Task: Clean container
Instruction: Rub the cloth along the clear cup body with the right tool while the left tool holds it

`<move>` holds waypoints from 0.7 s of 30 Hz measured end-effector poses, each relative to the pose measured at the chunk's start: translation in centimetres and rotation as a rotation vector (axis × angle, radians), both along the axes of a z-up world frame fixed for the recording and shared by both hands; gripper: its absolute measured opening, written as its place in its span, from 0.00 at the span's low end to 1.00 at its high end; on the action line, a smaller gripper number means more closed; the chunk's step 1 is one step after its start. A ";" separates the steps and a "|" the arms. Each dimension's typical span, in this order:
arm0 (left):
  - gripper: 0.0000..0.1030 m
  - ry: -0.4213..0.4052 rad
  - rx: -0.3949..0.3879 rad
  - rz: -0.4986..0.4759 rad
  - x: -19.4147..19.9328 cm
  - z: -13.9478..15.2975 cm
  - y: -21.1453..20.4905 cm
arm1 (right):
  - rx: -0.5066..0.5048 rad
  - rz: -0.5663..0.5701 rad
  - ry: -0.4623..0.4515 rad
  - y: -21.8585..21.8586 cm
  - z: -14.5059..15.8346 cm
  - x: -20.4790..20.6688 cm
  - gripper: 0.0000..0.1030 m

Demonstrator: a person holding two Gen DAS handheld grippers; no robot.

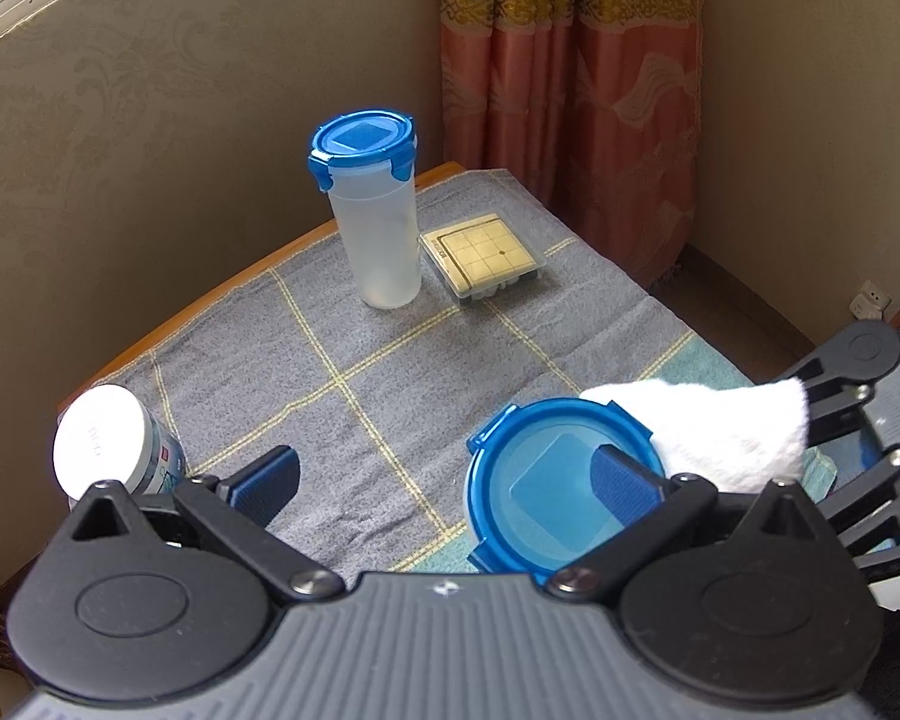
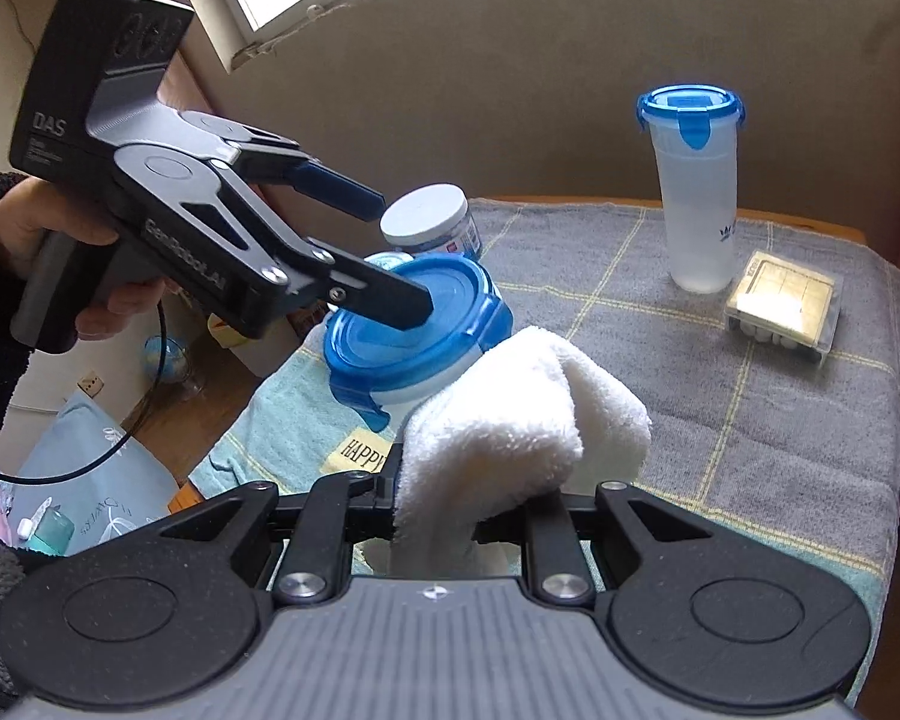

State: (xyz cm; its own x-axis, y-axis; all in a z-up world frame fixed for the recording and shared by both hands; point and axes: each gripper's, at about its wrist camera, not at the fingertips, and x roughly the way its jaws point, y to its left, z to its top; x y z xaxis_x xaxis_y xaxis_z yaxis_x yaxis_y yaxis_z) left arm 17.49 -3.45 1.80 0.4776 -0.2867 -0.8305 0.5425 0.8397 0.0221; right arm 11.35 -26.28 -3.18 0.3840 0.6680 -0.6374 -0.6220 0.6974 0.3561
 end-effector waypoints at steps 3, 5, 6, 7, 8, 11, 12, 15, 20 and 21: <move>1.00 0.005 0.003 -0.007 0.3 0.1 0.0 | 0.009 -0.001 -0.027 -0.3 1.1 -0.4 0.22; 1.00 0.010 0.002 -0.009 0.4 0.1 0.1 | 0.007 -0.001 -0.039 -0.4 1.5 -0.6 0.22; 1.00 0.011 0.000 -0.009 0.5 0.1 0.1 | 0.005 -0.001 -0.042 -0.4 1.6 -0.6 0.23; 1.00 0.013 -0.001 -0.009 0.5 0.1 0.1 | 0.004 0.000 -0.042 -0.4 1.6 -0.6 0.23; 1.00 0.015 -0.002 -0.009 0.5 0.1 0.2 | 0.004 0.000 -0.042 -0.4 1.6 -0.6 0.23; 1.00 0.012 -0.003 0.007 0.2 0.0 -0.2 | 0.008 0.002 -0.033 -0.3 1.2 -0.2 0.23; 1.00 0.012 -0.003 0.006 0.3 0.0 -0.3 | 0.008 0.002 -0.029 -0.3 1.1 -0.1 0.23; 1.00 0.012 -0.003 0.004 0.3 0.0 -0.3 | 0.005 0.007 -0.014 -0.1 0.5 0.2 0.23; 1.00 0.017 -0.008 0.002 0.5 -0.1 -0.2 | 0.005 0.009 0.009 -0.1 -0.3 0.6 0.23; 1.00 0.018 -0.009 0.000 0.5 -0.1 -0.2 | 0.002 0.009 0.015 0.0 -0.6 0.7 0.23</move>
